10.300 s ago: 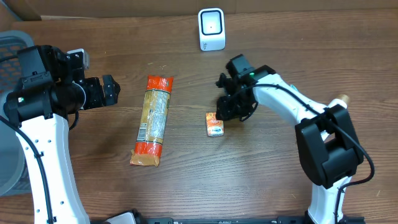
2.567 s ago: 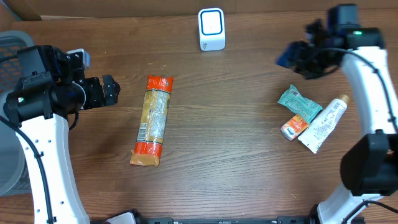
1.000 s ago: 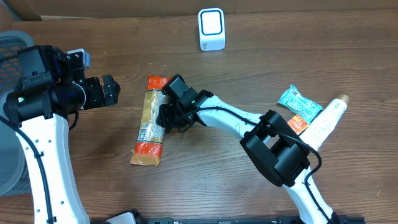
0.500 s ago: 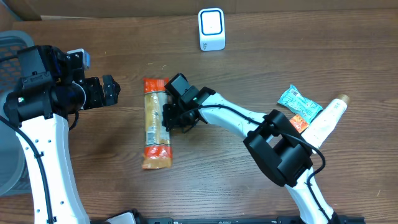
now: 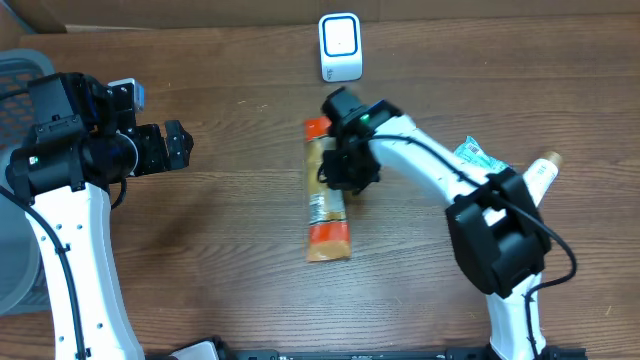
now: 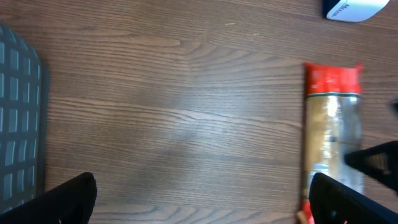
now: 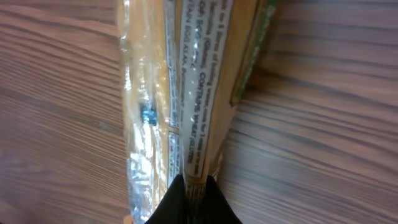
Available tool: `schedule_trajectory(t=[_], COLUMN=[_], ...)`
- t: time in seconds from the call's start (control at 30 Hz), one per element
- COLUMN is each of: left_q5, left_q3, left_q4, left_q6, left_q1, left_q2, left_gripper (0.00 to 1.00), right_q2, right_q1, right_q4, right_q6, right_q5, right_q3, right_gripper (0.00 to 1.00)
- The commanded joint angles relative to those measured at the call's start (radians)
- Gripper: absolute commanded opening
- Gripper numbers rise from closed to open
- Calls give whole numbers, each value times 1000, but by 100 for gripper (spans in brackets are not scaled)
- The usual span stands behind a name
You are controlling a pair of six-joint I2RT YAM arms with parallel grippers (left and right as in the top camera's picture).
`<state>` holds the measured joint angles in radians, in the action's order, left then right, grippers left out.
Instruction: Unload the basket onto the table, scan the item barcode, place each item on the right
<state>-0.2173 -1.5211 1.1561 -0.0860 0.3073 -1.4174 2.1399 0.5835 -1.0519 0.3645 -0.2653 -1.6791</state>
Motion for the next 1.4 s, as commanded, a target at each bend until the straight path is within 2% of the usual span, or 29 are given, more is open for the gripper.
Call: schedule_trajectory(t=[0.0,0.1,0.2,0.33,0.57,0.7,0.8,0.9,1.1,1.2,1.37], left_q5=[-11,-12,-12,-12,-12,-12,-12,-12,-12,-12,-12], left_q3=[-19,-19,-19,-19,-19,-19,-19,-19,-19,-19,-19], left_q4=[-1,-1,-1,-1,-1,-1,-1,-1,-1,-1,-1], left_q6=[-23,-23,-23,-23,-23,-23,-23,-23,-23,-23,-23], left_q1=[-5,-5,-5,-5,-5,-5,-5,-5,-5,-5,-5], left_q2=[17,17,17,17,17,17,17,17,17,17,17], left_gripper=[100,100,100,100,100,100,100,100,100,100,100], right_q2=[-52,-53,-53,-53,-53,-53,-53,-52,-52,-52,-52], right_q1=[-26,-46,-64,-99,-159,-159,-159,-159,-161,-160,-137], right_q4=[-42,-79,-107,-138,-160,-78,13,111,251,283,359], right_q6=[-108,-140,-158,-196,-286,-287,-272,-193,-76,-72,17], right_q5=[19,18,17,-18,-192,-259,-311,-317,-347,-392,-382], right_q3=[2,1,1,1,8,55,123,206,329,330,331], right_gripper=[27,45,51,53,54,64,68,69,68,59,34])
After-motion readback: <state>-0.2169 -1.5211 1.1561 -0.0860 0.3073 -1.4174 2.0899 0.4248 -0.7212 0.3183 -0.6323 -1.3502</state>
